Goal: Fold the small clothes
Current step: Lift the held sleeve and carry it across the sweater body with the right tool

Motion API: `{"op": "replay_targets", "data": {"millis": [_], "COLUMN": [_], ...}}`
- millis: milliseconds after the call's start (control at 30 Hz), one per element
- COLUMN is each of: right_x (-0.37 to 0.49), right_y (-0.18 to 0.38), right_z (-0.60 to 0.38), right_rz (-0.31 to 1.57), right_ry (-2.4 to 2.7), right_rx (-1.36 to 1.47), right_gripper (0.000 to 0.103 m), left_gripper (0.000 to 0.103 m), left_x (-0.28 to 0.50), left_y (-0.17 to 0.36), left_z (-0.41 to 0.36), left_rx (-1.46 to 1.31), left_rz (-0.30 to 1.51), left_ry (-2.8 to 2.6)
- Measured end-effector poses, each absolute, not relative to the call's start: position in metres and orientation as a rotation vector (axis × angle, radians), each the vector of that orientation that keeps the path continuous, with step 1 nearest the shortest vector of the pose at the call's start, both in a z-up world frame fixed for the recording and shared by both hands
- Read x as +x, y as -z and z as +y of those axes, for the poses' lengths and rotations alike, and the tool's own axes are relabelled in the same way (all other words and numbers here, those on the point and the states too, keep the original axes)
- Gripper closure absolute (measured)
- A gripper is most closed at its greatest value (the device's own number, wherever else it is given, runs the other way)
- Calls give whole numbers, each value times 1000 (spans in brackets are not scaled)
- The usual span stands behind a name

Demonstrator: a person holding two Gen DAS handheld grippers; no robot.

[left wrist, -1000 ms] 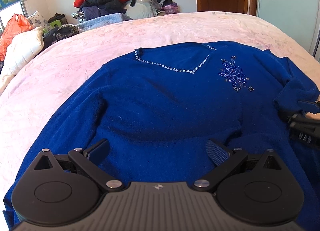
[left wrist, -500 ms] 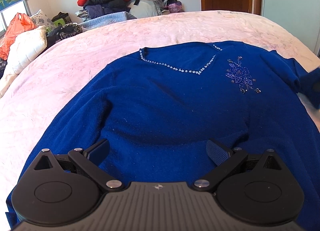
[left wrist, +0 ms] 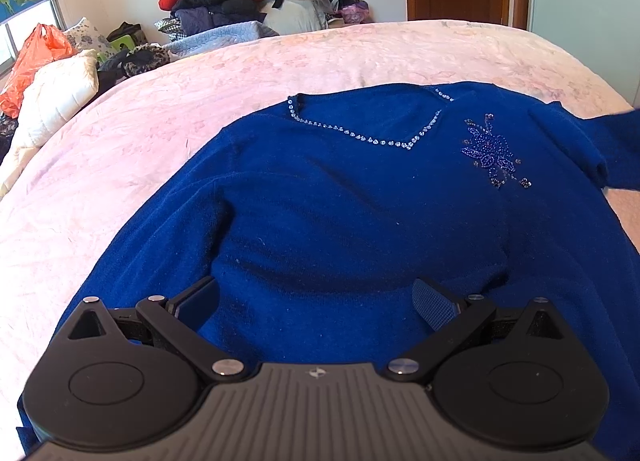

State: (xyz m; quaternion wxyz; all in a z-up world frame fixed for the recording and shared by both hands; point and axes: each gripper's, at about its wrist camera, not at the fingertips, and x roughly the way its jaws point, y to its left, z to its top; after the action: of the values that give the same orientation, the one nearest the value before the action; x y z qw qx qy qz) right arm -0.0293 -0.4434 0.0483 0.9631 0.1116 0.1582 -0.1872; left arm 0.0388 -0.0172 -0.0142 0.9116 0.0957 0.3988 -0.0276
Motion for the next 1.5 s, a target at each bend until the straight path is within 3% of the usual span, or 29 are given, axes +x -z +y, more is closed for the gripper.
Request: {"op": "replay_targets", "data": {"millis": [533,867,1500], "right_x": [-30,0,66], "right_y": [-116,-122,-57], "right_z": [-485,-375,-210], "right_rz": [182,167,450], "right_ry": [663,350,-136], "right_rx": [-82,-161,-10], "right_gripper": [96,96,95], "left_gripper": [0,0,0], "left_x": [45,46,45], "left_y": [16,17,21], "left_z": [-8,1,13], "left_rx": [180,162,158], "left_rz": [832,838,842], "left_ry": [45,39,35]}}
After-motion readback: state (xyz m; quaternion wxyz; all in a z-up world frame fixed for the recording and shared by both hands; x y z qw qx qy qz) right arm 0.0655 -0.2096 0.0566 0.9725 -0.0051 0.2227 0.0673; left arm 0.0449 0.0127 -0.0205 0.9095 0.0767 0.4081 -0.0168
